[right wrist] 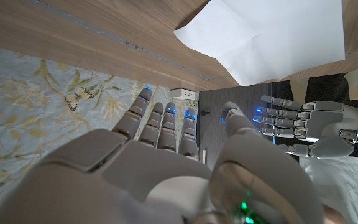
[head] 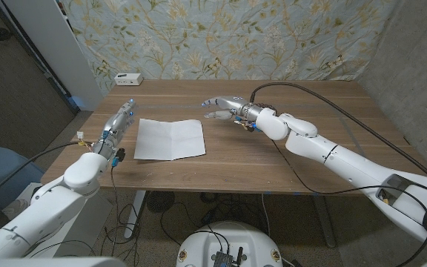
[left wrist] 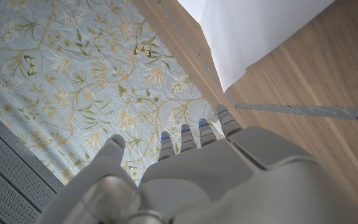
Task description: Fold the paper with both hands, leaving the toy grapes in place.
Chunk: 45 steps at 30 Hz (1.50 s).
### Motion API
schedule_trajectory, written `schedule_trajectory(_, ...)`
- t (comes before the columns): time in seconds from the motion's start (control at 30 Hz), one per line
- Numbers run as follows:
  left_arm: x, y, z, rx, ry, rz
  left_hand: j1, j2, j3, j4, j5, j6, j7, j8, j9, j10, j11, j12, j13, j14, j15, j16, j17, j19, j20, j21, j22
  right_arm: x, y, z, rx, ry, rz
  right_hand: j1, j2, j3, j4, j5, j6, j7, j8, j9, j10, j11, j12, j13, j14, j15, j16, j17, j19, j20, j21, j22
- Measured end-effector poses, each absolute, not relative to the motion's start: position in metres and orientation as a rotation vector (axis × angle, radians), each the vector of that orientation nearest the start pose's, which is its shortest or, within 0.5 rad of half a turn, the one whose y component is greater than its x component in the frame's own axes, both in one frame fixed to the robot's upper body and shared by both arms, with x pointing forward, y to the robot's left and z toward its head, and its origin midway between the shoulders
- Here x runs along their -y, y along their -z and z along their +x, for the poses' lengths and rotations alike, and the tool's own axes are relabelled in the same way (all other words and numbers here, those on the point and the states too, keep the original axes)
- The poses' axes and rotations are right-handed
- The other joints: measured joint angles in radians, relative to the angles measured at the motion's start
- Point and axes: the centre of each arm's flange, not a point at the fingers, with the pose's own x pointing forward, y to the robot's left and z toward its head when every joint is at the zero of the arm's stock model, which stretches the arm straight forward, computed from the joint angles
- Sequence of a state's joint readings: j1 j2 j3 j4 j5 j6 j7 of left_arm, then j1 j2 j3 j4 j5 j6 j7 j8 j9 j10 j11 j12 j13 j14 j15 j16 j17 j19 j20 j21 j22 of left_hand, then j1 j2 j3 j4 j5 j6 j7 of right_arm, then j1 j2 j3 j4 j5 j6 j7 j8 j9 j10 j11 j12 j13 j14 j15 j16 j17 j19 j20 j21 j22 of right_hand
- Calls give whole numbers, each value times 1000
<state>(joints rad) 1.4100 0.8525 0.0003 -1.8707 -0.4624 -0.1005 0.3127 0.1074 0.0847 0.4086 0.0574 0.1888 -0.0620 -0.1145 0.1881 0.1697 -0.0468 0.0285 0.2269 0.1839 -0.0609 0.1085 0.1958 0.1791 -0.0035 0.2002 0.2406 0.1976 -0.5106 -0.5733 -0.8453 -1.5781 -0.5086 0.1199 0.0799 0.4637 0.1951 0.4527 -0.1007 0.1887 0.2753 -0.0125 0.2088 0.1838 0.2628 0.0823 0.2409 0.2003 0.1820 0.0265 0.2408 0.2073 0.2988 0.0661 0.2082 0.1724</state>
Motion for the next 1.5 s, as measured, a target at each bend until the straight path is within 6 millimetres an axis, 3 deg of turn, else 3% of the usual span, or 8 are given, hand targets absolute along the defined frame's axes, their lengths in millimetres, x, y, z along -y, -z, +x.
schedule_trajectory(0.63, -411, 70, 506, 508, -184, 269, 0, 0, 0, 0, 0, 3, 4, 0, 0, 0, 0, -5, 0, -12, -6, -7, 0, -9, -9, 0, 0, 41, -30, 610, 893, -472, -1428, 4, -4, 4, 4, -4, 11, 0, 0, 0, 13, 2, 0, 0, 0, 0, 0, 5, 0, 0, 0, 0)
schedule_trajectory(1.5, -423, 102, 504, 434, -230, 190, 0, 0, 0, 0, 0, 3, 3, 0, 0, 0, 0, -12, 0, -15, -3, -7, 0, -9, -9, -5, 0, 29, -20, 624, 843, -528, -1471, 9, 1, 12, 12, -4, 14, 3, 0, 0, 16, 6, 0, 0, 4, -4, 4, 4, 7, -7, 0, 0)
